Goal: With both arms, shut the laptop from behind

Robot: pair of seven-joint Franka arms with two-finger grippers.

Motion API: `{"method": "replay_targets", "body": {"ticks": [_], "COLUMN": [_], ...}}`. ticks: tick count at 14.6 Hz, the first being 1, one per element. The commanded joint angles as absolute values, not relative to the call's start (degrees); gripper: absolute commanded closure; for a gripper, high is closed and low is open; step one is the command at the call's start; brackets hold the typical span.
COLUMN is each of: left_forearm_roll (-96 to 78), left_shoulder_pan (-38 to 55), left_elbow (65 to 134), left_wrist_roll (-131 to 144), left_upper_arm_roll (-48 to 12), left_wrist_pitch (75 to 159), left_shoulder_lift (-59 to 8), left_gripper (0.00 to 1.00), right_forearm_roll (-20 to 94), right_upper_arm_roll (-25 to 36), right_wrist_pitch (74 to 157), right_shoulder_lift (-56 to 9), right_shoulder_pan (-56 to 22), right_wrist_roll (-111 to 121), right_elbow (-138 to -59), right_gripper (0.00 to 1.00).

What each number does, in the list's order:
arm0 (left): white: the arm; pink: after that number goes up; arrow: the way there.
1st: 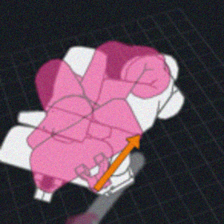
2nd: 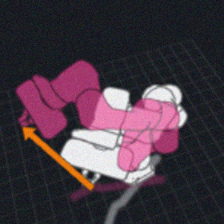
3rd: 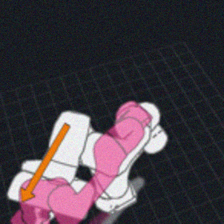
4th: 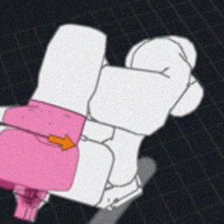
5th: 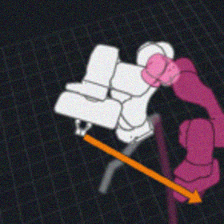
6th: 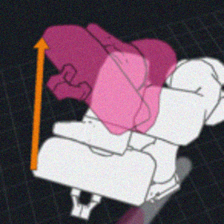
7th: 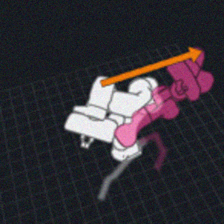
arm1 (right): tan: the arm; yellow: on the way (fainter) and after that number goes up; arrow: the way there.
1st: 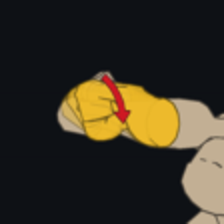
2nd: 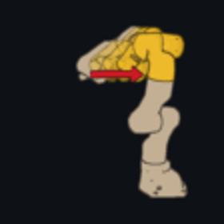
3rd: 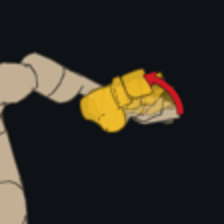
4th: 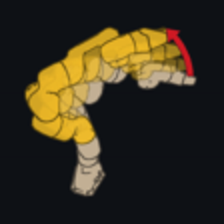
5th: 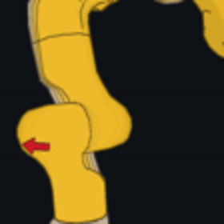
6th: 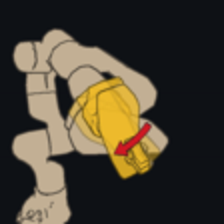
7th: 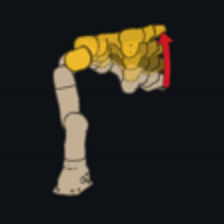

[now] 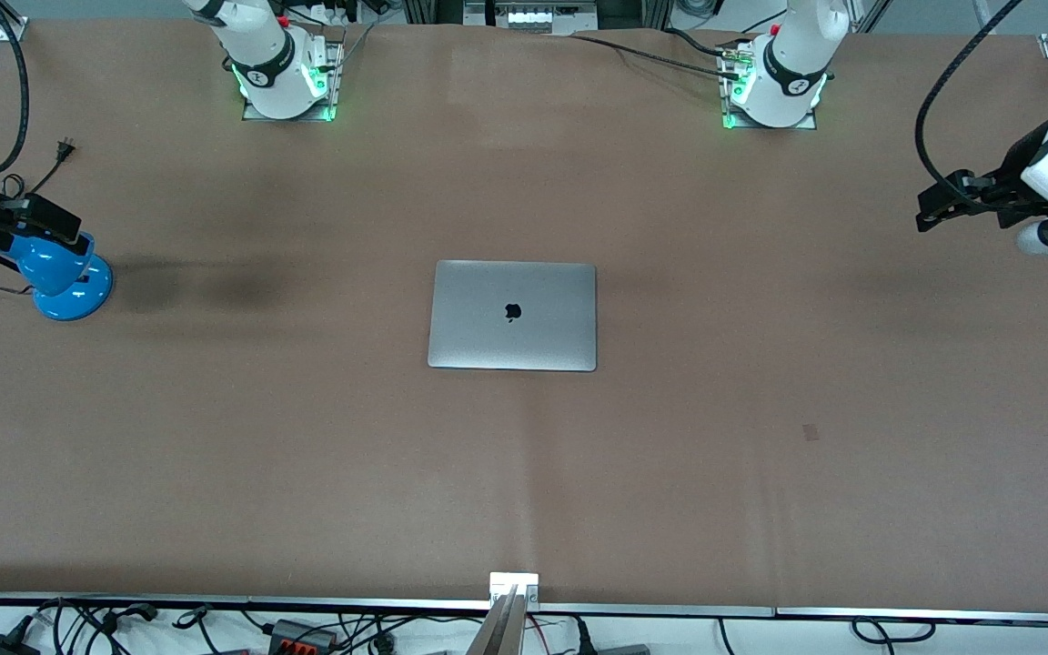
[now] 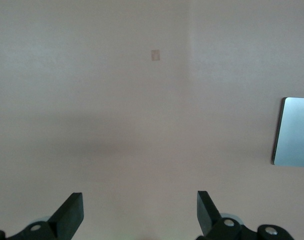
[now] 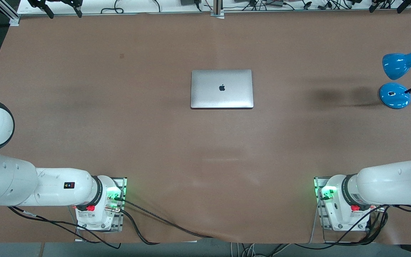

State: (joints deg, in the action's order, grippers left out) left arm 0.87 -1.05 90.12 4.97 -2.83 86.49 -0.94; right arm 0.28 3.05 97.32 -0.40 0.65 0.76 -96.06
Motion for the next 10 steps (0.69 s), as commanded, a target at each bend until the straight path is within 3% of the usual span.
{"method": "replay_targets", "body": {"ticks": [1, 10], "left_forearm_roll": [0.09, -0.09], "left_shoulder_pan": [-0.53, -0.35], "left_elbow": [90.79, 88.33], "left_wrist_roll": [4.04, 4.04], "left_upper_arm_roll": [-2.9, -3.42], "left_wrist_pitch": [87.54, 87.27], "left_shoulder_lift": [-0.09, -1.05], "left_gripper": [0.0, 0.0], "right_forearm_roll": [-0.44, -0.53], "right_upper_arm_roll": [2.2, 2.2], "right_wrist_pitch": [97.3, 96.95], "right_shoulder_lift": [1.05, 0.88], "right_shoulder_pan": [1.32, 1.05], "right_wrist_roll": [1.76, 1.67], "right_elbow": [-97.73, -97.56], "right_gripper": [0.0, 0.0]}}
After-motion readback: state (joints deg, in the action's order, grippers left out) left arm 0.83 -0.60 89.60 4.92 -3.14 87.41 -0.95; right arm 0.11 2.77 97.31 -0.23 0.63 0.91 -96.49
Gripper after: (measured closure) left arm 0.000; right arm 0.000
